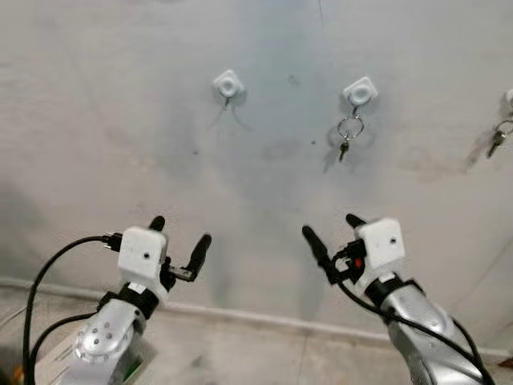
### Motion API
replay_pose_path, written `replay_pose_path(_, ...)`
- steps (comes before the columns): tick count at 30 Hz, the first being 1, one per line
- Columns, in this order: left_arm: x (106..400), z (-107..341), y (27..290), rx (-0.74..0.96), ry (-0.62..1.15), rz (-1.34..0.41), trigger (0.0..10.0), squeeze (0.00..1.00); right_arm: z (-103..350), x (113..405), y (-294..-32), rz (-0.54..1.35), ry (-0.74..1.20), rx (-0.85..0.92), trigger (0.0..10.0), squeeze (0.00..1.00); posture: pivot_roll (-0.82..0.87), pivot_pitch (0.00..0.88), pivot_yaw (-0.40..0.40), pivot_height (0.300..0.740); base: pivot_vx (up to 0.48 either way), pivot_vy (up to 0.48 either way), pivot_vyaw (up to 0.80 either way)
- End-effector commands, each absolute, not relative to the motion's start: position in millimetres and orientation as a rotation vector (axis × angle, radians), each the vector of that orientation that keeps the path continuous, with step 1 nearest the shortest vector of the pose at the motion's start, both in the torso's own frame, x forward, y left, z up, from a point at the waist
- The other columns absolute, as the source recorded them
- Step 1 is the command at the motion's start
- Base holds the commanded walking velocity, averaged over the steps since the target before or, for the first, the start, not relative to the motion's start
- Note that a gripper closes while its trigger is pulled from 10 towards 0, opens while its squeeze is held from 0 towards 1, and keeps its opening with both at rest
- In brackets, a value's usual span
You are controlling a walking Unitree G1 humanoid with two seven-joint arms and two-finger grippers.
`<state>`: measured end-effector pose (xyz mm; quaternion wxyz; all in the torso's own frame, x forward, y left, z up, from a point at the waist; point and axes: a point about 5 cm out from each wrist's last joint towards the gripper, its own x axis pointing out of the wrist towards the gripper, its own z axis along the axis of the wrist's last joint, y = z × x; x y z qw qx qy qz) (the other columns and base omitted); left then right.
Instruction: Hang keys on a hook
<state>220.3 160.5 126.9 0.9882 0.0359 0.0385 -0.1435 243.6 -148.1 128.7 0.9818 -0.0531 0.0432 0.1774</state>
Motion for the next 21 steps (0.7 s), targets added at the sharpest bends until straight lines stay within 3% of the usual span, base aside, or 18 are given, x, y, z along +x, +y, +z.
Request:
replay_pose_path(1,222.5,131.5,163.5,0.086,0.065,-0.278,10.0,0.0,131.1,244.7,-146.2,0.353,0.078,-0.101,10.0,0.0,0.03,0.018,0.07,0.74,-0.247,0.0,0.0)
replay_pose_path(21,223.7,130.6,161.0,0.075,0.066,-0.271,10.0,0.0,133.1,248.3,-153.7,0.281,0.073,-0.073,10.0,0.0,0.02,0.017,0.069,0.74,-0.247,0.0,0.0)
